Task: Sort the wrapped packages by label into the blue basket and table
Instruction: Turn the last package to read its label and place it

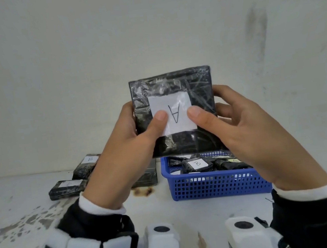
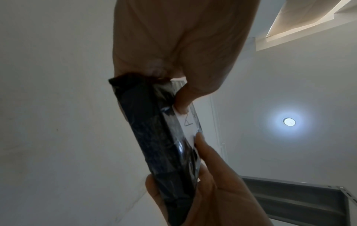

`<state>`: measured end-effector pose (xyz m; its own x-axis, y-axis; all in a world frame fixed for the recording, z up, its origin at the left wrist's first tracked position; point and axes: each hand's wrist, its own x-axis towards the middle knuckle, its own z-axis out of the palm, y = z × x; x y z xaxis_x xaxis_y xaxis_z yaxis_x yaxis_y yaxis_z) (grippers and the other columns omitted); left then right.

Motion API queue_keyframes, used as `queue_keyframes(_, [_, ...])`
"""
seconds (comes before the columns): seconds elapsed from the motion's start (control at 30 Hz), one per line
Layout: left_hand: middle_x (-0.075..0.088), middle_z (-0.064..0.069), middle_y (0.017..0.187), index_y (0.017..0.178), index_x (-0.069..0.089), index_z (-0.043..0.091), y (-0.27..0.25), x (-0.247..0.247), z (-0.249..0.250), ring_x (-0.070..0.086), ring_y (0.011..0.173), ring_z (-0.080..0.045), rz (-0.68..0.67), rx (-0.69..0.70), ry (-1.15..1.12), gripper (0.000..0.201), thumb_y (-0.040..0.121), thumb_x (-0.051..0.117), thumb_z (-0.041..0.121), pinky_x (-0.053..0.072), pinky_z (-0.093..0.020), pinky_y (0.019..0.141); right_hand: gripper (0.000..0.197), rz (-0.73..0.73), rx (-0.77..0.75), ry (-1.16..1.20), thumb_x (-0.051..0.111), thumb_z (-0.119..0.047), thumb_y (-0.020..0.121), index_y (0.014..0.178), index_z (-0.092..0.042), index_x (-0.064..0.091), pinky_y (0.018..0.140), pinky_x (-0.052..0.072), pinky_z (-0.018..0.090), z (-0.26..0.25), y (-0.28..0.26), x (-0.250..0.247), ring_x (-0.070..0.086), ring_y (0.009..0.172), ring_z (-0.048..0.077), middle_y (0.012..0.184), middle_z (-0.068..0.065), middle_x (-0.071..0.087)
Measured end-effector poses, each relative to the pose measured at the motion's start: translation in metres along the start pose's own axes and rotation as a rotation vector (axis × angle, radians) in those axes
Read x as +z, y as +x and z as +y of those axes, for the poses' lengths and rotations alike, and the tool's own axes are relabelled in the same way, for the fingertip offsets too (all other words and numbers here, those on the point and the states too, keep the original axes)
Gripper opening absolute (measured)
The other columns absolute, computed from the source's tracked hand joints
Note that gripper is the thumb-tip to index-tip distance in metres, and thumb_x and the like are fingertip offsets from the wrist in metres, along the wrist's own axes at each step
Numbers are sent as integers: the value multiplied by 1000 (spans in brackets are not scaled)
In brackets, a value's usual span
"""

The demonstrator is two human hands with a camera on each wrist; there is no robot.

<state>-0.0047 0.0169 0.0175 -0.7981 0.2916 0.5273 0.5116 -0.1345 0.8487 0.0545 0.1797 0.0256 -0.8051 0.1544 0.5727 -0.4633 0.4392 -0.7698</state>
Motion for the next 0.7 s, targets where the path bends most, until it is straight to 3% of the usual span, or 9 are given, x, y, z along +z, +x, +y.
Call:
queue_keyframes(0.07, [74,9,105,117,59,25,1,2,-1,71,98,-13,19,-18,-17,38,83,61,43,52,-41,93,57,-5,-8,-8,65,-54,72,126,-37,57,90,58,45,0,0,-2,75,92,18,103,-5,77])
queue_keyframes(0.2, [73,8,106,114,58,26,1,3,-3,69,101,-15,35,-7,-5,27,90,59,39,51,-46,96,56,-4,-16,-43,62,-64,68,117,-36,61,90,58,48,0,0,-5,74,93,25,96,-3,78])
queue_keyframes(0.27, [73,9,107,115,58,27,1,4,-3,69,100,-11,43,-7,-18,35,87,58,47,52,-44,95,50,18,-13,-74,62,-63,70,112,-37,64,86,58,41,0,-1,-6,72,85,23,93,-5,77])
queue_keyframes(0.37, [73,10,103,114,56,29,0,5,-2,69,96,-7,52,16,-11,27,91,53,44,54,-40,92,43,50,0,-156,62,-64,74,109,-41,68,65,48,22,-1,-1,-6,58,66,11,97,-14,73])
queue_keyframes(0.47, [72,11,105,114,53,31,0,6,-2,68,99,-7,48,33,-9,28,91,56,48,52,-41,94,39,77,10,-164,62,-61,80,112,-39,68,60,50,19,-1,-2,-4,66,65,12,104,-14,72])
queue_keyframes(0.57, [69,13,111,118,48,35,-1,6,-2,66,105,-6,40,69,0,39,87,55,57,49,-40,97,33,89,8,-101,65,-52,83,111,-36,67,45,41,13,-3,-3,-2,58,44,7,102,-10,72])
queue_keyframes(0.7, [70,15,109,122,53,29,-1,5,-2,65,99,3,35,75,-4,32,93,51,43,49,-23,84,34,67,18,-71,64,-53,85,115,-37,64,41,43,20,-6,-4,-2,57,39,14,99,-9,71])
